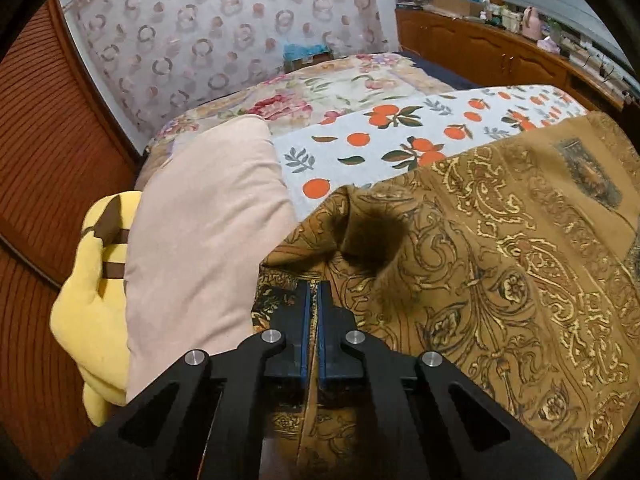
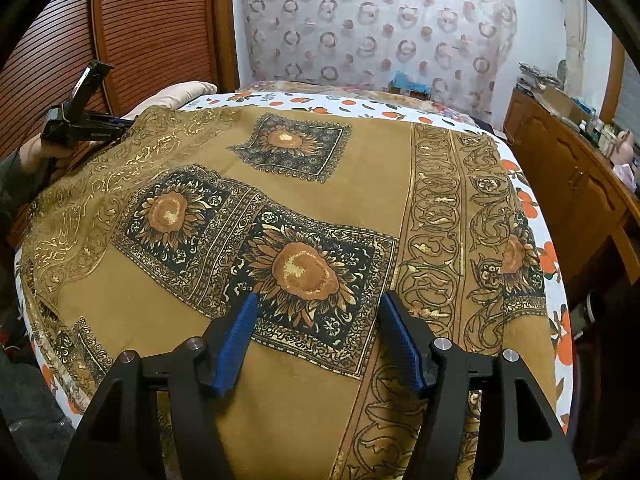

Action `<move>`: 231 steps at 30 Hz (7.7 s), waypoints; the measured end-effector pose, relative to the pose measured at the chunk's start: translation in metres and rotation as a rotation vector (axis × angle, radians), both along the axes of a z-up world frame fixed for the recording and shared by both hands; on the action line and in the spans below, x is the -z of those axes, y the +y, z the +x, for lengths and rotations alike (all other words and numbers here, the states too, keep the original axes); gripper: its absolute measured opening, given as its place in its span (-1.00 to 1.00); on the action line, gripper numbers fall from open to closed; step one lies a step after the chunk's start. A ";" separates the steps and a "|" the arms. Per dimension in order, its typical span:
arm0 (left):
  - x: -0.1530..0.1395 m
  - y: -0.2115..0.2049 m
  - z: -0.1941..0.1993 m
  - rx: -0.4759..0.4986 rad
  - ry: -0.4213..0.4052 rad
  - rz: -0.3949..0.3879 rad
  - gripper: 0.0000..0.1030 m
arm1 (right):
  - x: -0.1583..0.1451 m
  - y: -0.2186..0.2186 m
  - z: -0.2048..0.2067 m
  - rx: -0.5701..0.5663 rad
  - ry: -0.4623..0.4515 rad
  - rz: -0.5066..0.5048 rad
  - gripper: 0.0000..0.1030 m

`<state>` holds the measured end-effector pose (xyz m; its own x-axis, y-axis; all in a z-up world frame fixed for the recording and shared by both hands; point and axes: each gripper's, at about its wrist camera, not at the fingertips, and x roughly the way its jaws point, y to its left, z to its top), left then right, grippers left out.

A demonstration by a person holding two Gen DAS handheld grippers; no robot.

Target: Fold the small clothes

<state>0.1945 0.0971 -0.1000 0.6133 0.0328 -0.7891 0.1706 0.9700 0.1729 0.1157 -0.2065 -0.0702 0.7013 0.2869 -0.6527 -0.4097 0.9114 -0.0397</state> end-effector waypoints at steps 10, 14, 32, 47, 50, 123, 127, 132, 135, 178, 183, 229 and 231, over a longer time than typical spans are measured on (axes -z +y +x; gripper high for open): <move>-0.042 0.089 -0.017 -0.241 -0.194 -0.280 -0.96 | -0.001 0.000 0.000 0.000 0.001 -0.003 0.27; -0.041 0.107 -0.021 -0.308 -0.195 -0.291 -0.96 | -0.001 0.001 0.000 0.002 0.001 -0.003 0.27; -0.016 0.015 -0.008 -0.090 -0.060 -0.297 -0.28 | -0.001 0.001 0.000 0.003 0.002 -0.005 0.28; -0.016 0.015 0.027 -0.038 -0.029 -0.322 -0.91 | -0.001 0.000 0.000 -0.004 0.002 -0.005 0.30; -0.036 0.025 0.021 -0.040 -0.045 -0.305 -0.91 | -0.001 -0.001 0.000 -0.006 0.002 -0.007 0.30; 0.018 0.031 -0.183 -0.085 -0.039 -0.310 0.30 | -0.004 -0.011 -0.002 -0.004 0.017 -0.021 0.51; 0.013 0.021 -0.182 -0.023 -0.025 -0.324 -0.52 | -0.010 -0.025 -0.011 0.021 -0.003 -0.010 0.51; -0.009 0.009 -0.180 0.020 -0.067 -0.331 -0.84 | -0.022 -0.048 -0.029 0.064 -0.043 -0.003 0.51; -0.035 -0.007 -0.176 0.068 -0.116 -0.359 -0.85 | -0.028 -0.065 -0.038 0.097 -0.054 0.012 0.51; -0.078 -0.177 -0.098 0.351 -0.135 -0.329 0.48 | -0.071 -0.080 -0.042 0.107 -0.146 0.105 0.51; -0.065 -0.149 -0.099 0.279 -0.130 -0.337 0.48 | -0.083 -0.034 -0.014 -0.012 -0.136 0.076 0.51; -0.031 -0.142 -0.109 0.243 -0.105 -0.403 0.48 | -0.061 -0.068 0.038 0.087 -0.026 -0.007 0.02; -0.031 -0.145 -0.110 0.241 -0.112 -0.400 0.48 | -0.051 -0.069 0.013 0.069 -0.025 0.008 0.13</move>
<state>0.0844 -0.0475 -0.0693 0.6480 -0.4138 -0.6394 0.4006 0.8992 -0.1760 0.1289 -0.2759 -0.0187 0.7358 0.2426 -0.6322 -0.3452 0.9376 -0.0420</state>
